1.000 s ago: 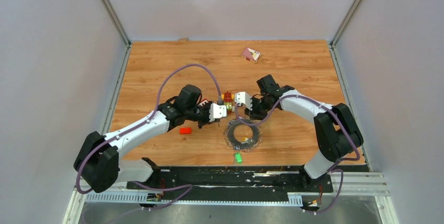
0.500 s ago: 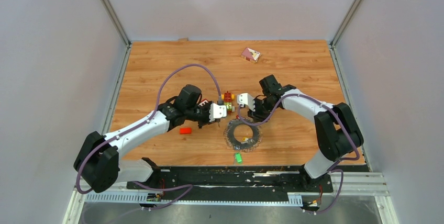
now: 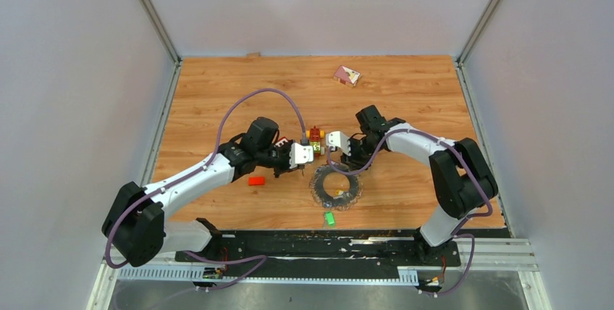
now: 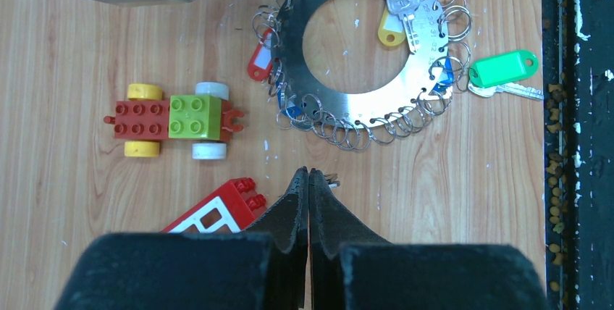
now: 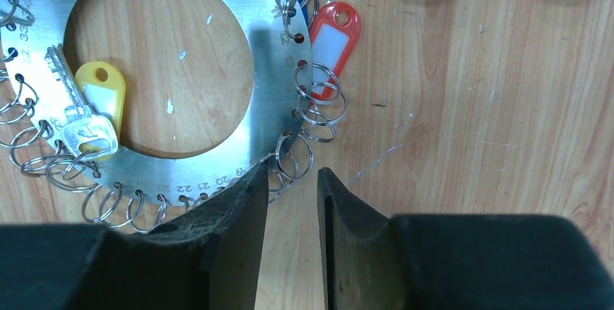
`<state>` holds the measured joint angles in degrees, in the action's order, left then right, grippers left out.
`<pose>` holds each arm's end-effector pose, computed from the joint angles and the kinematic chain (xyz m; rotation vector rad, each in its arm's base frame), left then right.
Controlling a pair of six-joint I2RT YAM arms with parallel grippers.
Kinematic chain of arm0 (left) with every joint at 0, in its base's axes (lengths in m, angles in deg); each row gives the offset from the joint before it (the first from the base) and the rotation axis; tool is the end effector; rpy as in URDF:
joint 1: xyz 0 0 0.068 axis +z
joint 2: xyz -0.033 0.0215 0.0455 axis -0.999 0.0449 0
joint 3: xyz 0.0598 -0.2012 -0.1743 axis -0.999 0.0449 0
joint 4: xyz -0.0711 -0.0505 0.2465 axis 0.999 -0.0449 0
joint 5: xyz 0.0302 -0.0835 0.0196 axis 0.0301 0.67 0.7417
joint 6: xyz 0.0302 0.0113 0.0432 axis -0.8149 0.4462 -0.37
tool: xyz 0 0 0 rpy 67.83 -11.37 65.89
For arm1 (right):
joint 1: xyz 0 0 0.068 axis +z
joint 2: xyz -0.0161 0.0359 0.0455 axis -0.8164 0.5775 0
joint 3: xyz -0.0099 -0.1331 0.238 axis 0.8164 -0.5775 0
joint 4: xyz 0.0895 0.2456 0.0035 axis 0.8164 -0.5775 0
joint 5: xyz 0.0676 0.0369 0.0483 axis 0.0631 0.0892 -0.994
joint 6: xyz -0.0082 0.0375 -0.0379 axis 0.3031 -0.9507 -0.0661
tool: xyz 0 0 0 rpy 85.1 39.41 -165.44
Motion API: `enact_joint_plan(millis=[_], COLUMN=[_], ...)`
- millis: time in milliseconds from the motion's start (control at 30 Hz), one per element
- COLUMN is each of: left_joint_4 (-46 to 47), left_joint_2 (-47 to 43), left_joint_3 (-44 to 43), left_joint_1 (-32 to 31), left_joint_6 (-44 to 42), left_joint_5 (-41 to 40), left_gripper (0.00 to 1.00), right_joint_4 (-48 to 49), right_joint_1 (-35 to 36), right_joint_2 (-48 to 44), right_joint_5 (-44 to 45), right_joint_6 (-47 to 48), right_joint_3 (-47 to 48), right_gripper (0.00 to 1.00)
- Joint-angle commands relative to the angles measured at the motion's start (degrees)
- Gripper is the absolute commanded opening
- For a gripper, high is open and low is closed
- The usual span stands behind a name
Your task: Put the keys on the keyring
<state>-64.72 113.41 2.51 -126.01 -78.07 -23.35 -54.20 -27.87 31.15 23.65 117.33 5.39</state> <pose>0.1912 -0.1775 0.2348 1.6088 1.5873 -0.6781 0.2629 0.1525 0.1689 -1.9372 1.8396 0.5467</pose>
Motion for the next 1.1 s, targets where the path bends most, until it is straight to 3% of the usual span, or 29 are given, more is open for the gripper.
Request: enact_joint_plan(millis=[0,333,567,767,1067], left_joint_4=[0.9,-0.4,-6.8,-15.7,-18.1], left_joint_2=[-1.2,-0.6,2.9,8.4,15.9], left_joint_3=[-0.2,-0.3,-1.1,-4.3,-8.1], left_joint_1=[0.2,0.2,0.7,1.0,1.0], left_joint_6=[0.6,0.0,-4.6,-8.7,-6.9], left_joint_5=[1.4,0.3,-4.6,-7.6,-8.2], left_gripper=[0.00,0.00,0.00,0.01,0.06], right_joint_4=[1.7,2.5,1.0,-1.3,-8.0], right_joint_1=[0.7,1.1,1.1,1.1,1.0], right_joint_2=[0.9,1.6,1.3,-1.9,-5.2], right_joint_5=[-0.7,-1.3,-2.5,-2.4,-4.5], right_joint_6=[1.0,1.2,2.4,2.8,3.5], right_joint_3=[1.7,1.8,2.3,1.8,2.4], right_gripper=[0.32,0.27,0.05,0.00,0.00])
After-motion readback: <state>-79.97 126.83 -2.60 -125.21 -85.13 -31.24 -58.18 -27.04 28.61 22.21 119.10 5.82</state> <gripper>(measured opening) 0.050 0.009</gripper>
